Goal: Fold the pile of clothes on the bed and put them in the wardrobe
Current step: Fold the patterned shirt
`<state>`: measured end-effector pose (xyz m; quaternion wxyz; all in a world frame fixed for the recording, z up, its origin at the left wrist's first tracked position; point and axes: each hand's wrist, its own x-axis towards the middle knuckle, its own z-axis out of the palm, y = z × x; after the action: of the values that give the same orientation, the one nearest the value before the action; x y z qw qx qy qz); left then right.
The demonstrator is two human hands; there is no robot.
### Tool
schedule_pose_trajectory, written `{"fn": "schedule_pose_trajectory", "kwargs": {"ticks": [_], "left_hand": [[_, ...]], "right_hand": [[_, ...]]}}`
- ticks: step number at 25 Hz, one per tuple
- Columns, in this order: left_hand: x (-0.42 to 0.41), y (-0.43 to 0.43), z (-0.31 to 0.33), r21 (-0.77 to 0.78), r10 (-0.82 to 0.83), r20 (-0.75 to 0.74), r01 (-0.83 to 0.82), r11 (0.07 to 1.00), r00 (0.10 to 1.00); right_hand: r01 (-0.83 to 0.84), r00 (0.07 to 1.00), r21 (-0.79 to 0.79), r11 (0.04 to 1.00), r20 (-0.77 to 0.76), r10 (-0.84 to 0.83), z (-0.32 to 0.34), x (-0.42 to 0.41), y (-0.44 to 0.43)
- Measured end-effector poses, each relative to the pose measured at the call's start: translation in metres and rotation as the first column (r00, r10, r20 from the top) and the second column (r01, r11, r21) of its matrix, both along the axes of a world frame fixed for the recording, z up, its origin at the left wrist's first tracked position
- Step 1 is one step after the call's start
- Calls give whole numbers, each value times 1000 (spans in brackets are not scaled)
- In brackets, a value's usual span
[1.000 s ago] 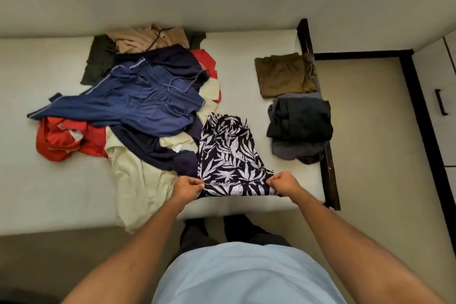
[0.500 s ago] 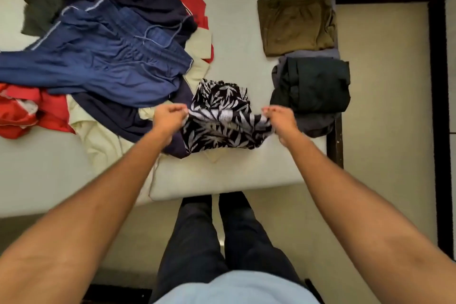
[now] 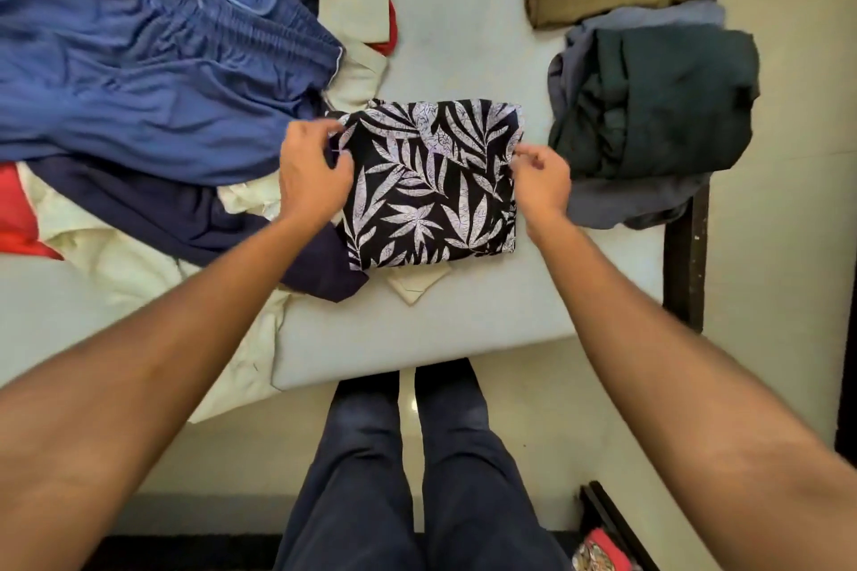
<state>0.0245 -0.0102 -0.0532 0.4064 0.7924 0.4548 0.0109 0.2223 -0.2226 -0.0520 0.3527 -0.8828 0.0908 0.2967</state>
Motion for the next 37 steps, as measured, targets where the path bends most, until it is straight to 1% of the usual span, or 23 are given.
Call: {"fn": "schedule_pose_trajectory", "kwargs": {"ticks": [2, 3, 5, 6, 7, 8, 9, 10, 11, 13, 15, 17, 19, 21, 23, 25, 27, 30, 31, 32, 35, 36, 37], "left_hand": [[-17, -27, 10, 40, -214, 31, 212, 976, 976], [-25, -40, 11, 76, -344, 12, 343, 936, 939], [-38, -69, 10, 149, -572, -66, 575, 804, 817], [-42, -80, 5, 154, -650, -131, 663, 733, 749], [-48, -91, -1, 135, -696, -206, 725, 676, 687], [-52, -99, -8, 105, -718, -285, 765, 636, 636], [-56, -105, -15, 96, -716, -349, 783, 614, 604], [-57, -109, -21, 114, -703, -392, 790, 603, 593], [-55, -110, -26, 147, -689, -417, 792, 592, 592], [-47, -107, -31, 206, -677, -443, 802, 561, 588], [-39, -102, -33, 194, -696, -466, 830, 523, 547], [-35, -97, -33, 161, -716, -476, 850, 501, 511], [-31, -94, -29, 141, -715, -479, 848, 510, 509], [-26, -92, -25, 126, -696, -484, 829, 545, 531], [-21, -91, -21, 132, -687, -466, 812, 569, 558], [-17, -89, -18, 145, -688, -429, 797, 586, 585], [-12, -84, -15, 150, -703, -367, 785, 602, 609], [-3, -73, -8, 132, -758, -261, 800, 586, 598], [-2, -70, -6, 133, -772, -233, 806, 577, 591], [-1, -66, -3, 144, -781, -211, 809, 569, 587], [2, -54, 5, 145, -802, -189, 824, 549, 567], [4, -50, 10, 133, -803, -187, 824, 551, 567], [6, -46, 14, 134, -800, -174, 818, 559, 575]], "right_hand": [[1, 997, 20, 1000, -83, 1, 6, -36, -22], [-41, 992, 2, 999, -123, 41, 7, -55, -31], [-227, 963, -50, 973, -163, 216, 10, -91, -49], [-365, 924, -70, 928, -145, 353, 10, -106, -56], [-517, 855, -109, 849, -108, 507, 6, -119, -63], [-651, 756, -178, 738, -65, 652, 1, -128, -68], [-737, 653, -261, 624, -33, 757, -6, -135, -71], [-774, 572, -335, 536, -9, 820, -12, -138, -73], [-780, 527, -391, 488, 10, 850, -18, -137, -74], [-759, 478, -467, 454, 73, 875, -29, -126, -75], [-733, 414, -514, 445, 182, 892, -37, -110, -74], [-734, 371, -500, 460, 273, 888, -41, -90, -71], [-788, 354, -442, 429, 244, 903, -36, -69, -64], [-876, 324, -332, 351, 135, 936, -25, -51, -55], [-919, 281, -261, 295, 92, 955, -12, -41, -51], [-913, 282, -259, 315, 156, 947, -3, -40, -53], [-889, 335, -254, 382, 210, 918, -2, -44, -60], [-885, 373, -270, 380, 80, 924, -2, -55, -61], [-876, 380, -294, 382, 68, 923, -4, -62, -60], [-858, 396, -314, 406, 97, 913, -6, -69, -58], [-746, 522, -318, 585, 266, 811, -11, -79, -40], [-718, 558, -313, 622, 275, 783, -7, -77, -33], [-713, 575, -299, 634, 269, 773, -2, -71, -28]]}}
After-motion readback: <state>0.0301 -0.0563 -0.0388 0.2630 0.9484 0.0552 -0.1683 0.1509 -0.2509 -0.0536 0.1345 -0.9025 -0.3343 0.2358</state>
